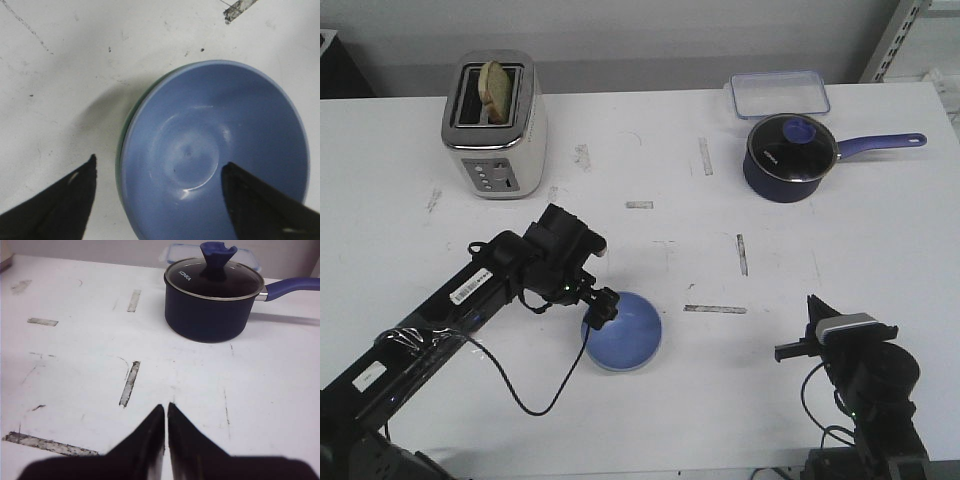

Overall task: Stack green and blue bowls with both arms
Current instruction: 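Lift the blue bowl with the left gripper and lower it into the green bowl, then open the left gripper and withdraw it from the stacked bowls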

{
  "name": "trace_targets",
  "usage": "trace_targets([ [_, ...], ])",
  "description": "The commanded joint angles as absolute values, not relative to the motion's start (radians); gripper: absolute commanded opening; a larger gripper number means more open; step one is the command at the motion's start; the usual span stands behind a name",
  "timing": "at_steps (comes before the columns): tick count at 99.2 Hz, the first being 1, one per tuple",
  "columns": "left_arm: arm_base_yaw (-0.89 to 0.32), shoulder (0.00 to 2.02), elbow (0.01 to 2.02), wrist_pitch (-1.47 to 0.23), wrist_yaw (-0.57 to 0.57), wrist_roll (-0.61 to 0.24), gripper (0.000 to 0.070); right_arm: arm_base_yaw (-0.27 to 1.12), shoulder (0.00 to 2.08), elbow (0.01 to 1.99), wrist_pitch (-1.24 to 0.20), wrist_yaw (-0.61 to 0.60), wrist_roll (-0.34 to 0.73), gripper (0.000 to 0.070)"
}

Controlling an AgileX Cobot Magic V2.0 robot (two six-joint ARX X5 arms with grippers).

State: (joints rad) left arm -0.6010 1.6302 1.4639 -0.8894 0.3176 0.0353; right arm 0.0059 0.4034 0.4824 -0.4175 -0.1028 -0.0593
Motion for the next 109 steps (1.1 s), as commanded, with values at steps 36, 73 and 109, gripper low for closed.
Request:
trace_targets([
  [36,-0.6,1.645,1.578,-0.897,0.222,0.041,0.0458,0.007,0.408,0.488,-0.411,-0.103,-0.06,0.0],
  [73,-0.493,1.593,1.699,-0.862,0.07,0.079,0.0,0.007,0.408,0.488,-0.411,-0.103,-0.06,0.0],
  [109,-0.273,1.481,1.696,-0.889,0.07,0.08,0.0,0.007,0.408,0.488,-0.41,-0.103,-0.06,0.0],
])
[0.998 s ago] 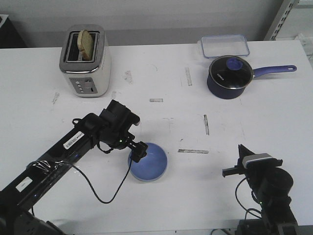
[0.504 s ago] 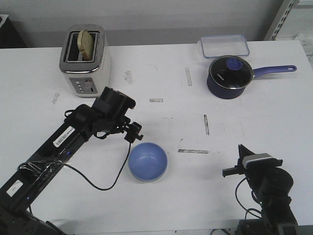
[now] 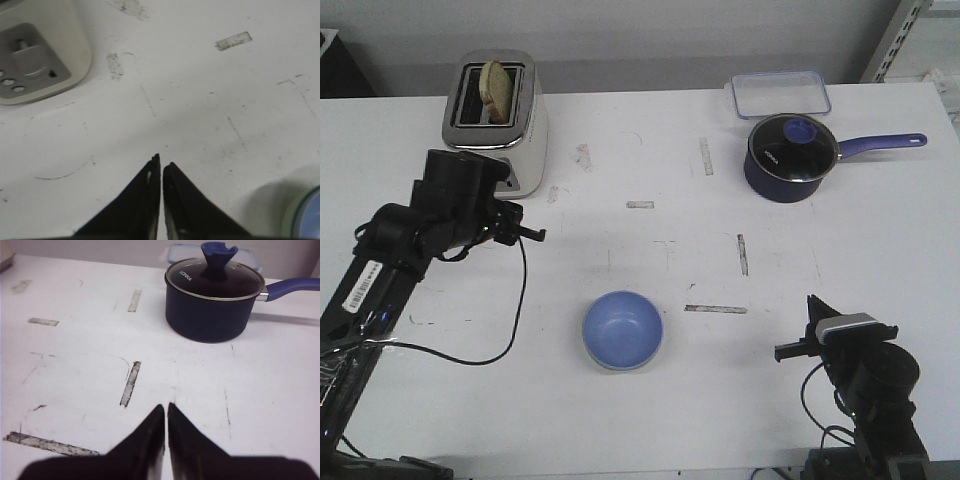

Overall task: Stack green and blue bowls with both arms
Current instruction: 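Open the left gripper and withdraw it from the stacked bowls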

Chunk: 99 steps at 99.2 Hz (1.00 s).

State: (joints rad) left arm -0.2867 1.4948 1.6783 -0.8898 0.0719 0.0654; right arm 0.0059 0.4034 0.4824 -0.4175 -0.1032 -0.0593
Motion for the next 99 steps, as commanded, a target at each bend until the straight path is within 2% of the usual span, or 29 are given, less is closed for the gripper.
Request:
trace_targets([
  [1,-0.268,1.477,1.695,-0.889,0.07,0.08,0.0,0.007,0.408,0.488,-0.41,-0.103,-0.06,0.0],
  [26,-0.168,1.302,1.53,-0.757,0.07,0.093,0.0,0.007,0.408,0.488,-0.406,-0.103,-0.06,0.0],
  [57,-0.071,0.905,1.037,-0.475,0.047,0.097,0.0,0.007,0.408,0.488,-0.404,-0.103,-0.06,0.0],
  [76,0.02,0.645,0.728,-0.358,0.04,0.095,0.0,0.007,0.408,0.488,-0.404,-0.103,-0.06,0.0],
  [99,0.06,0.413,0.531,-0.262,0.04,0.086,0.0,0.007,0.408,0.488,-0.404,-0.103,-0.06,0.0],
])
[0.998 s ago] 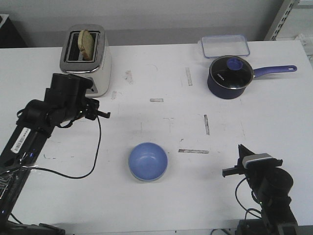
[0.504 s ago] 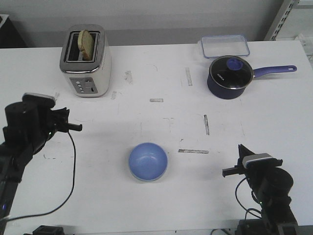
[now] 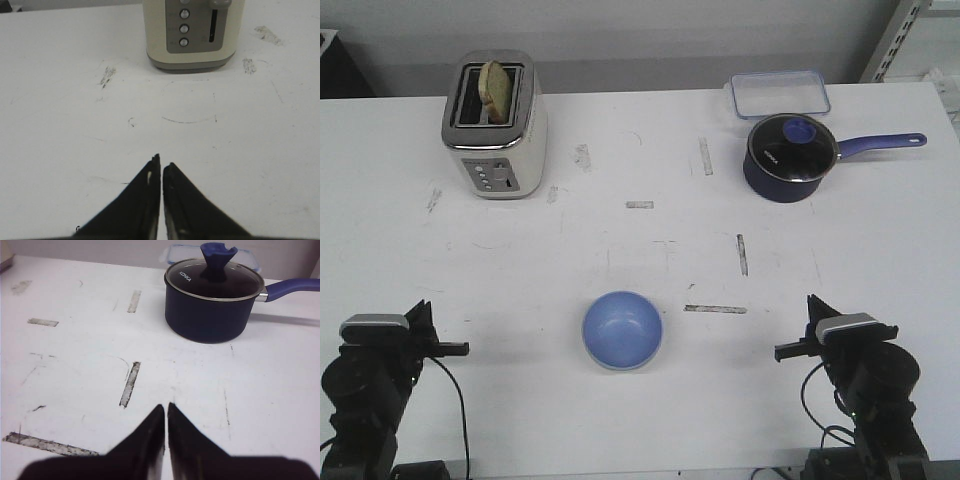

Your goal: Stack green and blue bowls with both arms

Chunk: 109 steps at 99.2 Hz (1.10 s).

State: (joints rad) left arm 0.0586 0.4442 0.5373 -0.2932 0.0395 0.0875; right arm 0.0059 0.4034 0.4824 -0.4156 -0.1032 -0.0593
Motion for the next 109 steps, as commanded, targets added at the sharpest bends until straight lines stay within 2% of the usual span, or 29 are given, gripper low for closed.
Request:
trace_targets([
  [1,0.06,0.408,0.528,-0.261,0.04,0.086,0.0,0.007,0.408,0.488,-0.404,-0.103,-0.06,0.0],
  [109,0.058,0.355,0.519,-0.266,0.04,0.086,0.0001,0.007,0.406,0.488,-0.395,-0.103,-0.06,0.0],
])
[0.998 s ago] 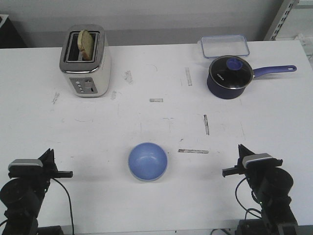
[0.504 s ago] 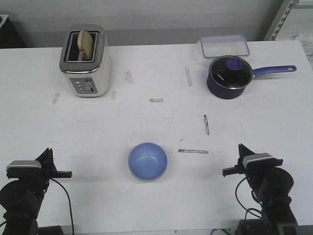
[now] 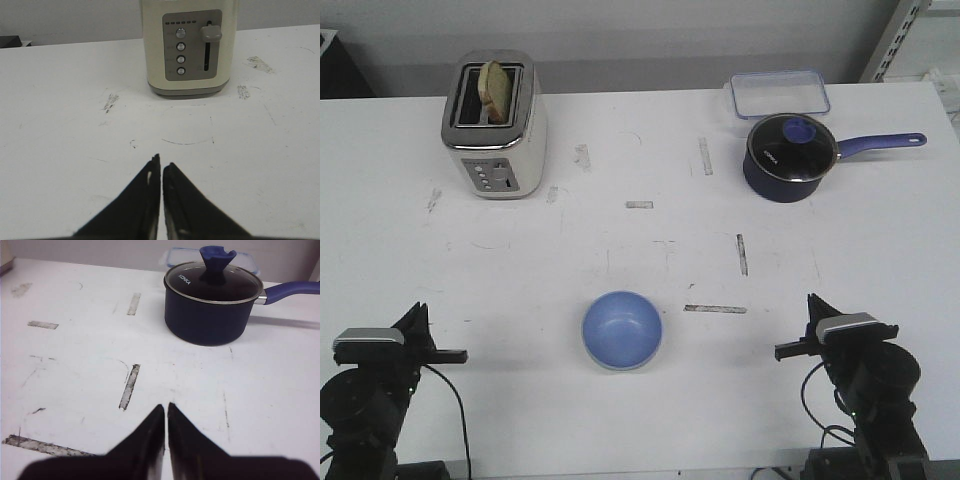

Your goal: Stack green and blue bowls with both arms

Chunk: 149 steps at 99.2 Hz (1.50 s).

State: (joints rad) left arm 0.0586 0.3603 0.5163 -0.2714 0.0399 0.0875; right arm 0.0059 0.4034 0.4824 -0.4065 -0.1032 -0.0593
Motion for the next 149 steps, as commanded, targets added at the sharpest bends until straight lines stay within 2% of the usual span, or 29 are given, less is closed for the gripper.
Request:
trace_targets([
  [1,0.057,0.352,0.519,-0.267,0.04,0.086,0.0001,0.007,0.406,0.488,-0.395,-0.103,-0.06,0.0],
  [18,0.04,0.291,0.497,-0.266,0.005,0.085,0.0001,0.007,0.406,0.488,-0.394,-0.103,-0.06,0.0],
  [20,0.03,0.253,0.447,-0.228,0.003,0.054,0.0001,0.007,0.406,0.488,-0.393,-0.103,-0.06,0.0],
  [30,0.014,0.204,0.361,-0.138,-0.002,0.015,0.0001,0.007,0.406,0.488,-0.393,-0.103,-0.06,0.0],
  [41,0.009,0.143,0.25,-0.05,-0.005,0.015,0.0001,0.007,0.406,0.488,-0.393,-0.103,-0.06,0.0],
  [61,-0.009,-0.001,0.086,-0.021,-0.005,0.014,0.0001,0.007,0.406,0.488,-0.393,-0.103,-0.06,0.0],
  [73,-0.025,0.003,0.01,0.052,-0.008,0.014,0.0001,0.007,0.406,0.488,-0.393,-0.103,-0.06,0.0],
  [149,-0.033,0.003,0.012,0.051,-0.003,0.013,0.0001,0.007,0.405,0.488,-0.389,-0.104,-0.06,0.0],
])
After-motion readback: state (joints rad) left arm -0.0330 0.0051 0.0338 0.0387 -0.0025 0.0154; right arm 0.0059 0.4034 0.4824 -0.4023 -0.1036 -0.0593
